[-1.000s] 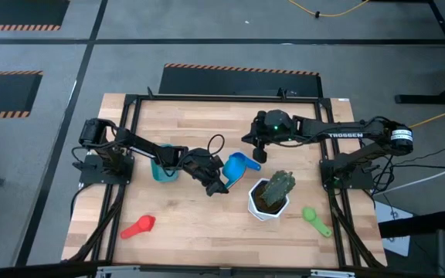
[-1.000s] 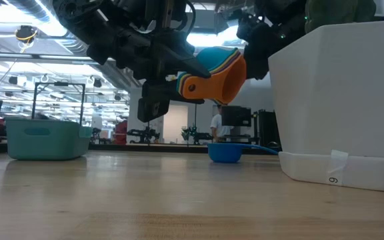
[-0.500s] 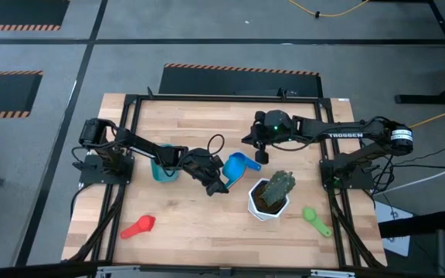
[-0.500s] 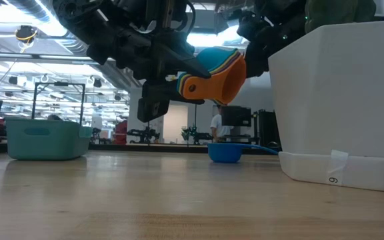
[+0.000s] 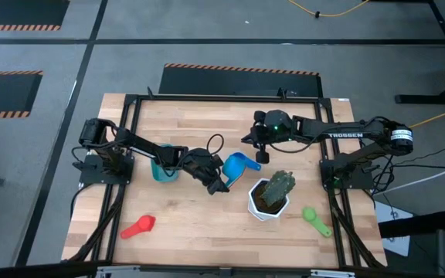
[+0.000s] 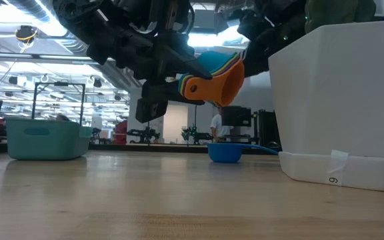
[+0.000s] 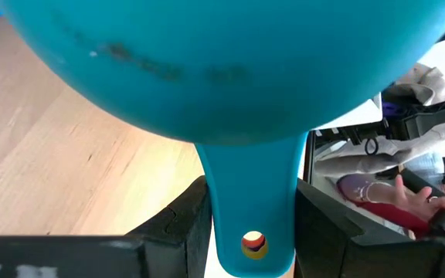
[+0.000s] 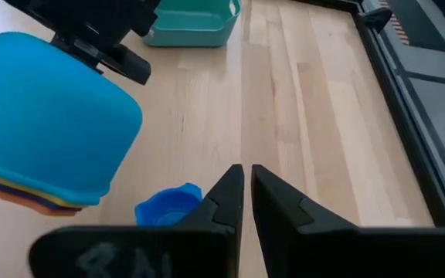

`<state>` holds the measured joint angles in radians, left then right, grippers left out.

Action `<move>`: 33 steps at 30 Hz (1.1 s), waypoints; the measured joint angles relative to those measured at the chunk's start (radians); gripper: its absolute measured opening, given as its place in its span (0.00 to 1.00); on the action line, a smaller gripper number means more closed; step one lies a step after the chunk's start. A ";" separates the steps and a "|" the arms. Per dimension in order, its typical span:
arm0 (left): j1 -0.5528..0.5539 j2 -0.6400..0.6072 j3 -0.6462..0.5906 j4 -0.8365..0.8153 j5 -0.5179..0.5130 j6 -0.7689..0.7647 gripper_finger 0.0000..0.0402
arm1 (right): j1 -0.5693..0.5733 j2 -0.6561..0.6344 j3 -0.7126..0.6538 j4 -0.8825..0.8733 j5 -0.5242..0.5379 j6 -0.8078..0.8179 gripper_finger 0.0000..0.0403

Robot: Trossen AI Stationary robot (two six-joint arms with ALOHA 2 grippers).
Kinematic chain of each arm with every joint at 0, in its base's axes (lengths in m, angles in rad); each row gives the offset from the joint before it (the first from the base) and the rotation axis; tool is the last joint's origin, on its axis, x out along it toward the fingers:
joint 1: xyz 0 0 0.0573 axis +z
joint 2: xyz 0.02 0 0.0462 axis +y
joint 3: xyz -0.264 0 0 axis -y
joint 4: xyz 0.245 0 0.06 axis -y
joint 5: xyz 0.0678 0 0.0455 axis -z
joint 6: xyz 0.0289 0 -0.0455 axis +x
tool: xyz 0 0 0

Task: Nest measuring cups in basket
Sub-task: Stack the blue measuring cup on top of the orange measuring cup

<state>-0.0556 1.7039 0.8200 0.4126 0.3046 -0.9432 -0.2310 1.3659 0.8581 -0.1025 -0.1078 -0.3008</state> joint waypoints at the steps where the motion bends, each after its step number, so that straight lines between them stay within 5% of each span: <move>1: 0.000 0.000 0.000 0.000 0.000 0.000 0.34 | 0.000 0.000 0.000 -0.004 -0.006 0.000 0.08; 9: 0.000 0.000 0.000 0.000 0.000 0.002 0.34 | 0.000 0.000 0.000 -0.045 -0.151 -0.095 0.08; 16: 0.000 0.000 0.000 0.000 0.000 0.002 0.34 | 0.000 0.000 0.000 -0.096 -0.156 -0.078 0.08; 23: 0.000 0.000 0.000 0.000 0.000 0.003 0.34 | 0.000 0.000 0.000 -0.087 -0.156 0.136 0.08; 33: 0.000 0.000 0.000 0.000 0.000 0.003 0.34 | 0.000 0.000 0.000 -0.082 -0.156 0.140 0.08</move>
<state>-0.0555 1.7039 0.8200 0.4123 0.3042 -0.9401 -0.2310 1.3659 0.8581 -0.1843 -0.2642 -0.1608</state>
